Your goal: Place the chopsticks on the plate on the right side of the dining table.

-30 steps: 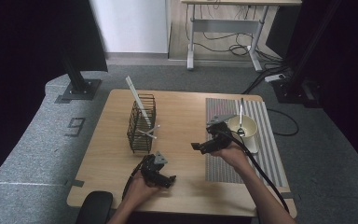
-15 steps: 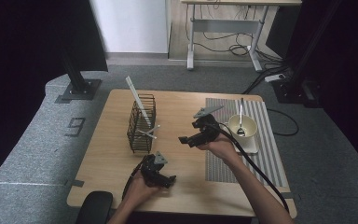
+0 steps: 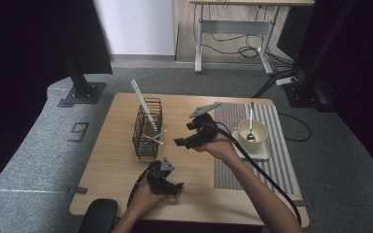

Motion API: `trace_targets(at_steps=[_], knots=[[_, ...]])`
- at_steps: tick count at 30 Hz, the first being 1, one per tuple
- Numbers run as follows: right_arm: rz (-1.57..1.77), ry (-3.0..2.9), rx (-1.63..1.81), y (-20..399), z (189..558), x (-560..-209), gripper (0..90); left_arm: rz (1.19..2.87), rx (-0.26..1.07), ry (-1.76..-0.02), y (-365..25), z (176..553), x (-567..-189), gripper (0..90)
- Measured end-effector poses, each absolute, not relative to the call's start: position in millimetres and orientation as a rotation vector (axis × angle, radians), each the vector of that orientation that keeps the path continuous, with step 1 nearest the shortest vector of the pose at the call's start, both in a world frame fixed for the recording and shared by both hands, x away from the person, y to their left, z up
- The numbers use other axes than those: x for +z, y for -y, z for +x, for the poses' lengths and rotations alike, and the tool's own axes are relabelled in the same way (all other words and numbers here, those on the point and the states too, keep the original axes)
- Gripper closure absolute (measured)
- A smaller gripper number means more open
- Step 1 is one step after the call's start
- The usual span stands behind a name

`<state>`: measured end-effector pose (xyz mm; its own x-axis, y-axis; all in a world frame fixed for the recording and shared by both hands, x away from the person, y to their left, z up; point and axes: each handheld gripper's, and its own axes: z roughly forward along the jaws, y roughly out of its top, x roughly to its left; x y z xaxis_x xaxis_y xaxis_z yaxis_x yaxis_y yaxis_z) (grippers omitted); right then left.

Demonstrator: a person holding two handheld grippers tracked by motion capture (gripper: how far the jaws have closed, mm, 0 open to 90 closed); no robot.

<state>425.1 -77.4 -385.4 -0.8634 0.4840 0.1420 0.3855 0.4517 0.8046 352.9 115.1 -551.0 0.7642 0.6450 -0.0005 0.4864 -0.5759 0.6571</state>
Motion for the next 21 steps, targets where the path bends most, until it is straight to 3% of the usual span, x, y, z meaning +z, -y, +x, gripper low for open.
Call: trace_targets(at_steps=[14, 21], knots=[[0.758, -2.608, 1.388, 43.2, 429.8, -375.6, 24.4, 2.3, 0.314, -0.842, -115.0, 352.8, -551.1, 0.0], [0.708, -2.641, 1.384, 30.2, 431.6, -377.3, 42.5, 2.298, 0.314, -0.843, -114.9, 352.8, -551.2, 0.0]])
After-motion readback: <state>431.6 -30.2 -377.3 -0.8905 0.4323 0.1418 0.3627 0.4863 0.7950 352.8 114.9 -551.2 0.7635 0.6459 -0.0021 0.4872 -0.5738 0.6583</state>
